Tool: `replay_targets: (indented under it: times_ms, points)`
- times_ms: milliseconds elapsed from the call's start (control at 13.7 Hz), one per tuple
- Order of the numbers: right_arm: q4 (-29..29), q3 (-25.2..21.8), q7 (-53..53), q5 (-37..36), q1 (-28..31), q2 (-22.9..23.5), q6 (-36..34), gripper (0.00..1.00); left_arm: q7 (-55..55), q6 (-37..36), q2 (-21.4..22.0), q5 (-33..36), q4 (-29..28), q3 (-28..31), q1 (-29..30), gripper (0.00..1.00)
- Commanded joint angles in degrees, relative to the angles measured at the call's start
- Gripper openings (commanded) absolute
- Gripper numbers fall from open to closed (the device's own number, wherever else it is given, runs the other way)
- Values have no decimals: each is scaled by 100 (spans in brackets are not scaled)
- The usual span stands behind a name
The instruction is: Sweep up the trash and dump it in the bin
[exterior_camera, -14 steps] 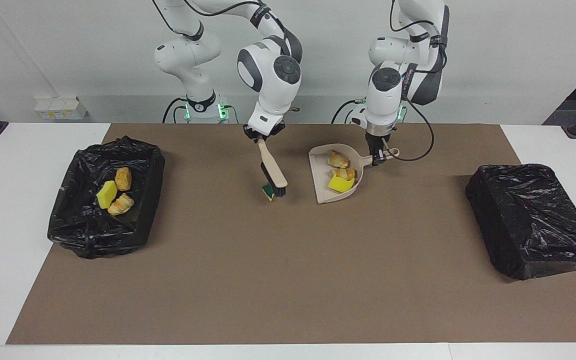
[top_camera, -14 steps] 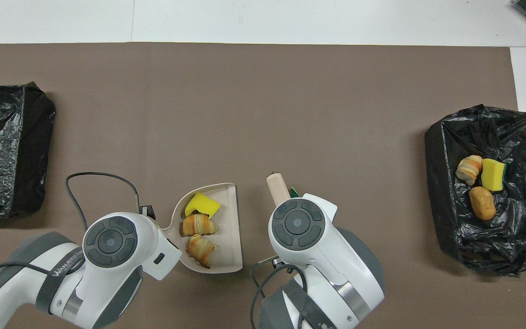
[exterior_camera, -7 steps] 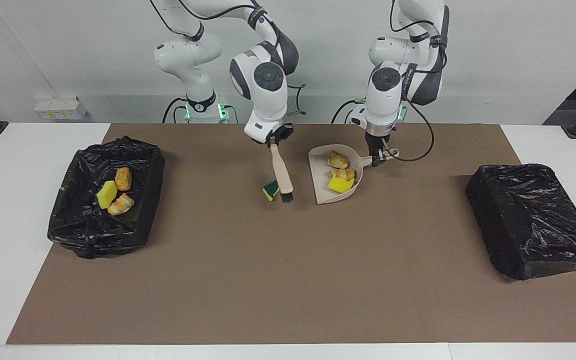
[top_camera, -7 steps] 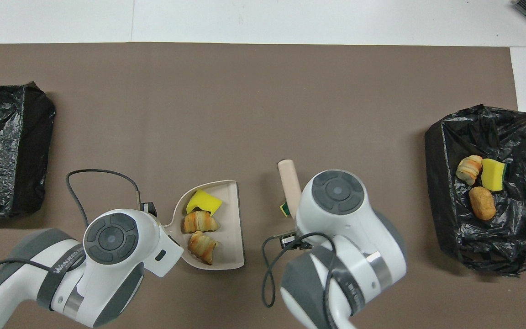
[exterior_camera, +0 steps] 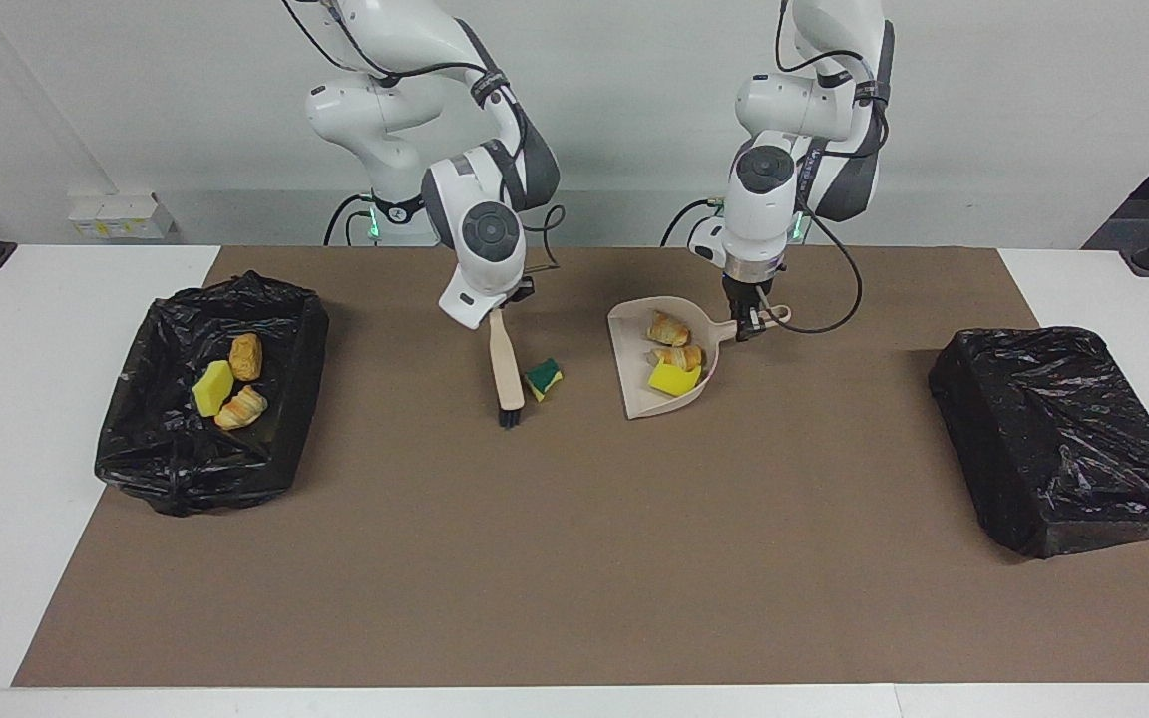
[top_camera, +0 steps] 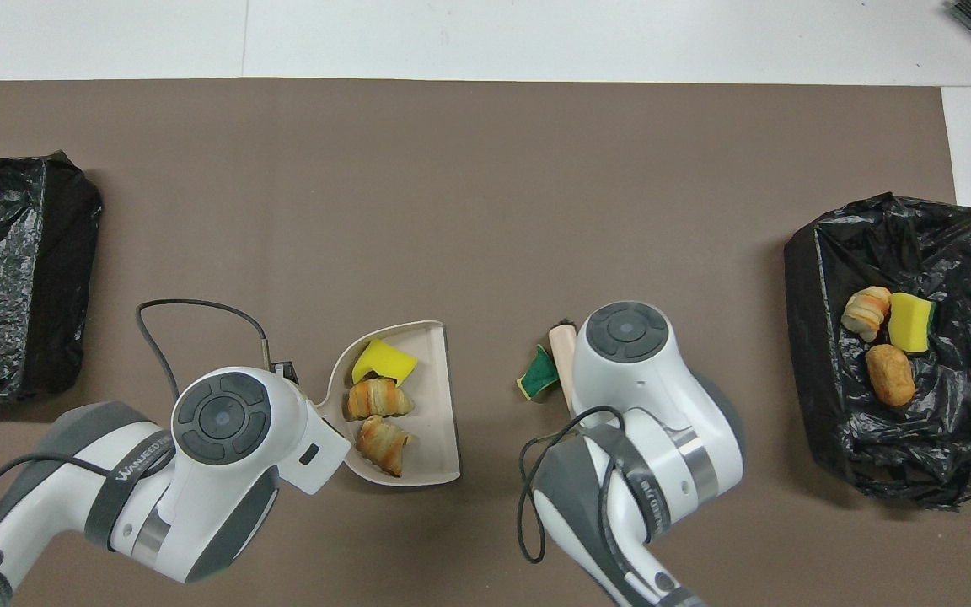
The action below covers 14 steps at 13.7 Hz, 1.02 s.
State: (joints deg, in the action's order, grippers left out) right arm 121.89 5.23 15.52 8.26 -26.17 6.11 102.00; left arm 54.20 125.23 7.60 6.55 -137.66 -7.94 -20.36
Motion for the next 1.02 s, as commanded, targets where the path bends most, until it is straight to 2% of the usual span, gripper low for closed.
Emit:
replay_targets:
  times_ms: [0, 220, 512, 732, 951]
  points:
    - [72, 30, 30, 840, -291, -83, 178, 0, -191, -165, -40, 119, 108, 47, -117, 0]
    - [159, 30, 65, 1745, -511, -92, 653, 0, -147, -218, -31, 119, 90, 47, -56, 0]
    - [160, 39, -111, 3092, -661, -110, 970, 0, 828, -122, -119, 119, 134, 117, 199, 0]
    - [124, -13, -216, 2867, -521, -258, 779, 0, 1397, -78, -145, -21, 195, 117, 497, 0]
    - [98, -14, -208, 2156, -169, -504, 339, 0, 2198, -157, -119, -163, 467, 117, 814, 0]
